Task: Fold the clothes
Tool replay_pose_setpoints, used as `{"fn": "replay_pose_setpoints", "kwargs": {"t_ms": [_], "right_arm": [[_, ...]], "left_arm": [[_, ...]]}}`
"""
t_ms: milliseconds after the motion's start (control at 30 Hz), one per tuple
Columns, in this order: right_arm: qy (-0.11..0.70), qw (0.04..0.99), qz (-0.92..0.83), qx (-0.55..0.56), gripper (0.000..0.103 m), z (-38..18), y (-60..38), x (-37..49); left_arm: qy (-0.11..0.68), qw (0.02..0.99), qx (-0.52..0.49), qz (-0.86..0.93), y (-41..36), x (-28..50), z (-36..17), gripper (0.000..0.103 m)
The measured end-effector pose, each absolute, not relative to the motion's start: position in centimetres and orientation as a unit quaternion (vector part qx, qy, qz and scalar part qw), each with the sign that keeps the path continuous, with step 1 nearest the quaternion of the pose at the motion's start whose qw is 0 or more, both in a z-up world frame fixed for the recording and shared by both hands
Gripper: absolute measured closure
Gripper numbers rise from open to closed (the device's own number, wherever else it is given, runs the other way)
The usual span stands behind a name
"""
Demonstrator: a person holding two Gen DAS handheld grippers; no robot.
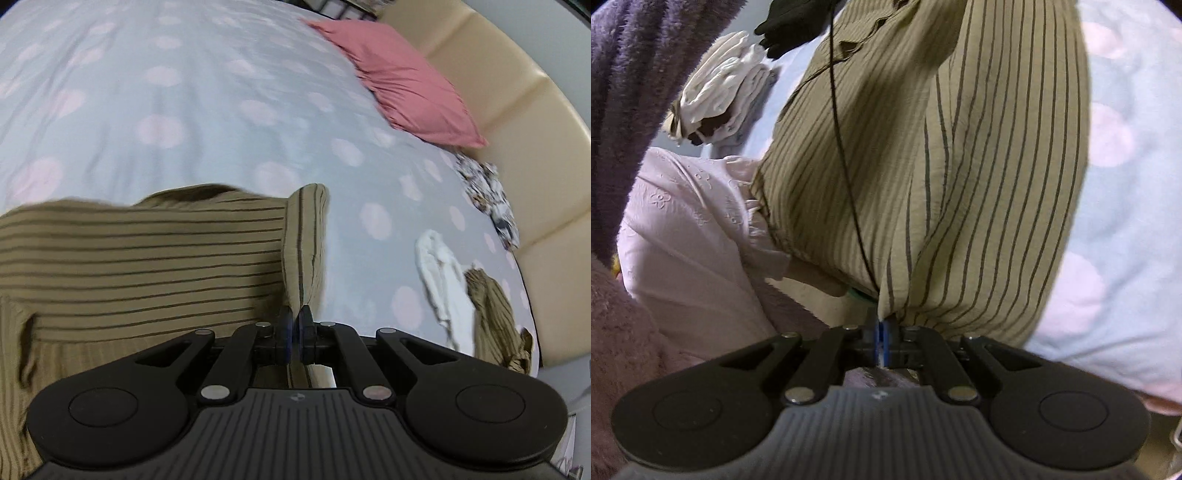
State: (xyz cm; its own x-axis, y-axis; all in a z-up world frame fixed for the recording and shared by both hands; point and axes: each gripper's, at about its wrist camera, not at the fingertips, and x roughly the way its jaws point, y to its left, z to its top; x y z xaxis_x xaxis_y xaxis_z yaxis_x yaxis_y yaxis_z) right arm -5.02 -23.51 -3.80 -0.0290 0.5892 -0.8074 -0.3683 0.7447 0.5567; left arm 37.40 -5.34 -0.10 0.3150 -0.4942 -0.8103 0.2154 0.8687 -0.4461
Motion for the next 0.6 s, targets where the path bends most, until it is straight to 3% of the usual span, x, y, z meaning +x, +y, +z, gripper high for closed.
{"fn": "replay_pose_setpoints", "kwargs": {"t_ms": [500,600], "right_arm": [[0.647,0.669,0.358,0.082,0.1,-7.1,-19.6,-4.0],[0.643,0.671,0.36,0.082,0.1,-7.3,-18.9,-4.1]], "left_arm": [[0.537,0.809,-0.163,-0.177,1.0,37.8,-7.8,0.1],[0.534,0.809,-0.164,-0.181,1.5,36.9,-7.5,0.091]]}}
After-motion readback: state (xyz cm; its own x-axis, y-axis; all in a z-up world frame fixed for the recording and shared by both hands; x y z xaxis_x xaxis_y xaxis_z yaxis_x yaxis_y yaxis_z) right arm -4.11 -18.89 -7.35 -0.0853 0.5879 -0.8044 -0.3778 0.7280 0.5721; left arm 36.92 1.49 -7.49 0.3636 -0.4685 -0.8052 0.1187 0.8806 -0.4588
